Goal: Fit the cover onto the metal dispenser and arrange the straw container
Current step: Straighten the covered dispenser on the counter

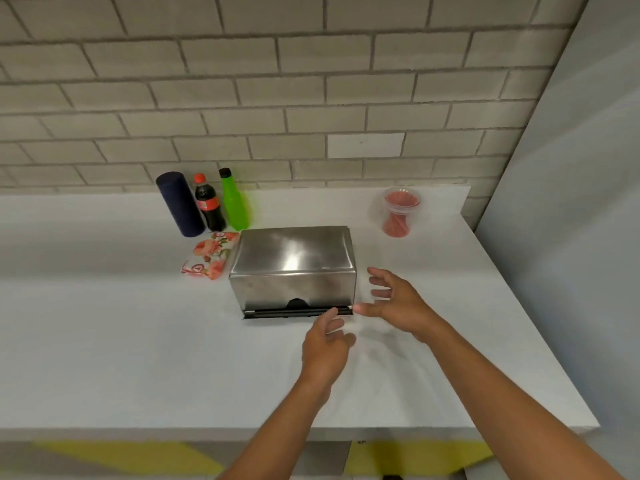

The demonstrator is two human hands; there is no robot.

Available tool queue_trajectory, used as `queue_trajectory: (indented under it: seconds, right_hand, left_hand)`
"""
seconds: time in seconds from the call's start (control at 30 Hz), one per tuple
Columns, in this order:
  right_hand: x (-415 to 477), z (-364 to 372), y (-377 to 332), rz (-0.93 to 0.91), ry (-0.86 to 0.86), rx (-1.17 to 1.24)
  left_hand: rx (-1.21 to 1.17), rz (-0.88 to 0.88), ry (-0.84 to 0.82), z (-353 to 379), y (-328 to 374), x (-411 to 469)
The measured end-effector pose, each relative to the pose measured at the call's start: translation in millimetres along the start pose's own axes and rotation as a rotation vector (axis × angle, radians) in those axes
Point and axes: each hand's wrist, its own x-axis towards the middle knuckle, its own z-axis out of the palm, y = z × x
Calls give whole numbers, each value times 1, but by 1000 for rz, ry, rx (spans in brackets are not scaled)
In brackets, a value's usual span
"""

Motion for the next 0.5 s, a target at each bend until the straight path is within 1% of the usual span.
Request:
queue_trajectory:
  seconds: [0.13, 0.3, 0.5]
  right_hand:
    - [-9, 31, -7, 5, 82, -16]
    - [-13, 54, -17, -12, 172, 11]
    - [-10, 65, -32, -24, 267, -14]
  left_hand:
    - [6, 22, 100, -52, -11, -8]
    - [-20, 43, 273, -108, -15, -11]
    - [45, 163, 416, -152, 5, 3]
